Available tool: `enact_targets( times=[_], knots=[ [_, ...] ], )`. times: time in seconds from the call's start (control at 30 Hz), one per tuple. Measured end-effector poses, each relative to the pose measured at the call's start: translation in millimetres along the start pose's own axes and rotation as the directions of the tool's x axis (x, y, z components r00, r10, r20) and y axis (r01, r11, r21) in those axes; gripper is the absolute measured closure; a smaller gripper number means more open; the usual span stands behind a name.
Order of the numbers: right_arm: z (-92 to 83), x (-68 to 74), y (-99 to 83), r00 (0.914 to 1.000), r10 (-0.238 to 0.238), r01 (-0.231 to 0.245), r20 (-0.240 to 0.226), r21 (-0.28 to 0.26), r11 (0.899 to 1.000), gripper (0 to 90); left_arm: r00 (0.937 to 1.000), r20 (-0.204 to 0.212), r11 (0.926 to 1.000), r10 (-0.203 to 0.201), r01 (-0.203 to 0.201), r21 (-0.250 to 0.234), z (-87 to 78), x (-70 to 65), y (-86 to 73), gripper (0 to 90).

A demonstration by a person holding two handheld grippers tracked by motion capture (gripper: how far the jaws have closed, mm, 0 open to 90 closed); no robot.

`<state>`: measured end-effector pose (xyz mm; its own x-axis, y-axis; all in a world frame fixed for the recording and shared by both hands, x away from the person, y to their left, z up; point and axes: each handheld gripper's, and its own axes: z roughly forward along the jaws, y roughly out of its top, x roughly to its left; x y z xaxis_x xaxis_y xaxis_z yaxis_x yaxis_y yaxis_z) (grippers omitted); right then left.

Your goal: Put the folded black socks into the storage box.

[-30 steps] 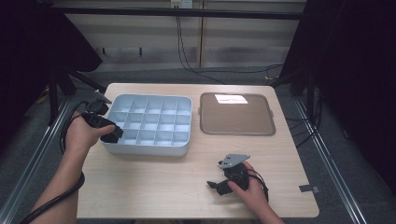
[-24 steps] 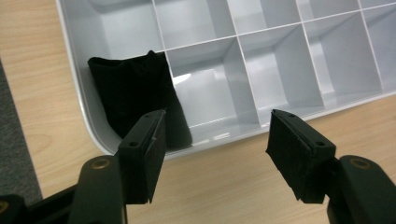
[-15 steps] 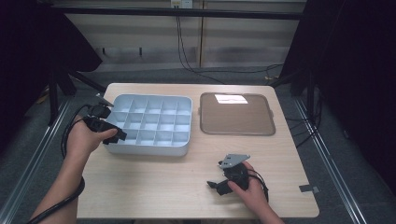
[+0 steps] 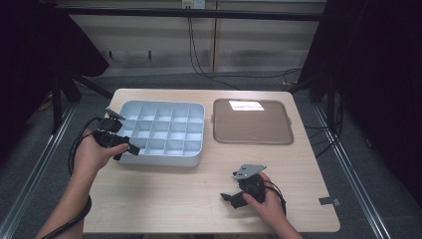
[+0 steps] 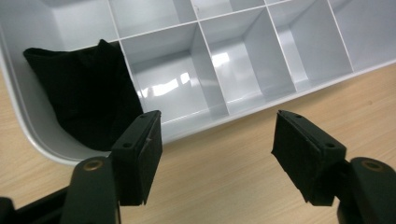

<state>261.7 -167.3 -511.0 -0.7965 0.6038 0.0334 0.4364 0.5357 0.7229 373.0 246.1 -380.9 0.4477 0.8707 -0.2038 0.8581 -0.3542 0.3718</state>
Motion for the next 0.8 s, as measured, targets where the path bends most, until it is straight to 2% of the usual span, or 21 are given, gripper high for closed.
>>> enact_targets(
  times=[0.17, 0.2, 0.43, 0.5, 0.6, 0.8],
  knots=[
    [0.1, -0.3, 0.0, 1.0000, -0.005, 0.005, 0.001, -0.001, 1.000, 12.2, 0.9997, 0.023, 1.0000, -0.001, 0.001, -0.003, 3.8, -2.7, -3.8, 29.1],
    [0.0, -0.4, 0.0, 1.0000, -0.005, 0.005, 0.002, -0.001, 1.000, 12.2, 0.9994, 0.030, 0.9999, 0.015, -0.015, 0.002, 3.6, -2.3, -4.2, 28.5],
    [0.0, -0.3, -0.1, 1.0000, -0.004, 0.004, 0.001, 0.000, 1.000, 12.2, 0.9985, 0.053, 0.9998, 0.014, -0.013, -0.015, 5.4, -8.2, -8.5, 26.4],
    [0.1, -0.3, 0.0, 1.0000, -0.004, 0.004, 0.000, 0.000, 1.000, 12.2, 0.9976, 0.060, 0.9993, 0.034, -0.033, -0.014, 5.9, -8.5, -9.8, 25.3],
    [0.0, -0.3, 0.0, 1.0000, -0.005, 0.005, 0.002, 0.000, 1.000, 12.2, 0.9965, 0.077, 0.9993, 0.032, -0.030, -0.022, 6.9, -11.1, -12.9, 24.0],
    [0.0, -0.2, 0.0, 1.0000, -0.004, 0.004, 0.000, 0.001, 1.000, 12.2, 0.9940, 0.093, 0.9982, 0.058, -0.056, -0.023, 9.4, -15.7, -19.3, 24.0]
  ],
)
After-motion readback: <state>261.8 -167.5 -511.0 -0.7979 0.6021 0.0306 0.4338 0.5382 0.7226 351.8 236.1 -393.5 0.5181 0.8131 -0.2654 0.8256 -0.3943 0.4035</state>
